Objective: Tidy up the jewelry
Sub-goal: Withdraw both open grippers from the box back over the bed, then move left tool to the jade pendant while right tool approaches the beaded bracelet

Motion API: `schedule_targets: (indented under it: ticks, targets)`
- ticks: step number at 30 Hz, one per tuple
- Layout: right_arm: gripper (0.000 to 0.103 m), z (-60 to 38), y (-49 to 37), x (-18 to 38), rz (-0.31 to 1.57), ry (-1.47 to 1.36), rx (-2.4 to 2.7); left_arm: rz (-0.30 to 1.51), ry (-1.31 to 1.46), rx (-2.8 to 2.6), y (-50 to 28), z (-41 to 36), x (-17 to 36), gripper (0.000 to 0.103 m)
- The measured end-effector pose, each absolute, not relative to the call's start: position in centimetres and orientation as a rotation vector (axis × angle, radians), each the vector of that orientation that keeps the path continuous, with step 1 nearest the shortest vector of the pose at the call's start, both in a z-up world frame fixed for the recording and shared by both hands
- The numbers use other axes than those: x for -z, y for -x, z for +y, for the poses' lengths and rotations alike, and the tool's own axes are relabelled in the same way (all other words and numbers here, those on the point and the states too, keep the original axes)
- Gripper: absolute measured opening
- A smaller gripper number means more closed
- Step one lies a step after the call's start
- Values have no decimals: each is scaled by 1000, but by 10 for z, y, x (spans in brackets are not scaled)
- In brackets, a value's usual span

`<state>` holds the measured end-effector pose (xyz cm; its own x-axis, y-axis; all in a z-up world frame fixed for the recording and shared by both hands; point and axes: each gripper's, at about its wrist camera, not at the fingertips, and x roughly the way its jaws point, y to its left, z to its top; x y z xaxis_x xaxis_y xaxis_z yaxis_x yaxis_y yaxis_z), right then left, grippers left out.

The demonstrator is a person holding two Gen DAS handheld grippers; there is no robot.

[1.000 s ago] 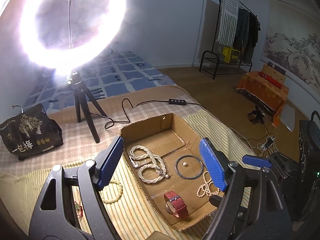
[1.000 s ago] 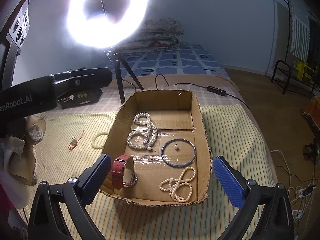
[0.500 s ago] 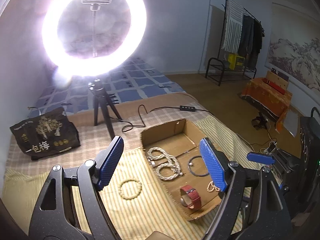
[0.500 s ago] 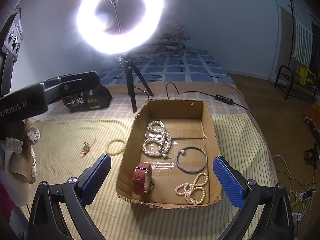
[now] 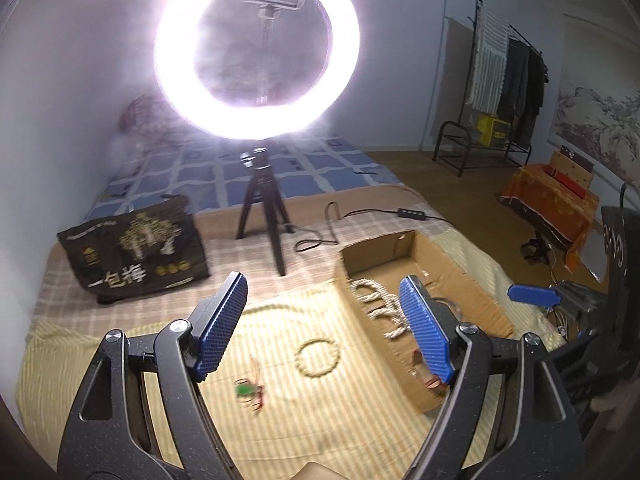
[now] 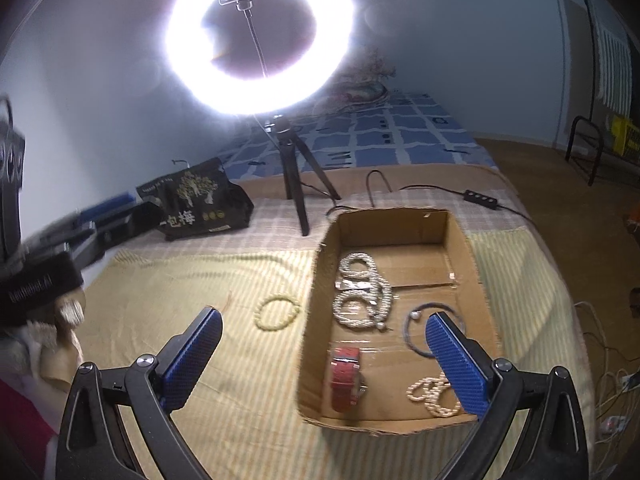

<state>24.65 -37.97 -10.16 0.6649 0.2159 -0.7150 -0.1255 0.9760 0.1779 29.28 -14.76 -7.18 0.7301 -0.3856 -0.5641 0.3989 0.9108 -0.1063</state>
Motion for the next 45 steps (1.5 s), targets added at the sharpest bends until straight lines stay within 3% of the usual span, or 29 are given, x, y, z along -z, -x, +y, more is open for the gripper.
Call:
schedule_targets:
  ticks: [14, 26, 34, 43, 45]
  targets:
    - [99, -329, -292, 110, 926, -125, -320, 730, 46, 336, -295, -58, 125, 81]
    - [71, -282, -337, 165, 1136, -177, -392, 811, 72, 362, -294, -47, 170, 81]
    - [44, -275, -361, 206, 1247, -189, -334, 854, 71, 413, -297, -59, 196, 76]
    - [39, -261, -377, 239, 1303, -128, -286, 900, 57, 438, -315, -77, 224, 74]
    - [38, -259, -380, 245, 1310, -123, -278, 918, 57, 439, -322, -80, 231, 66]
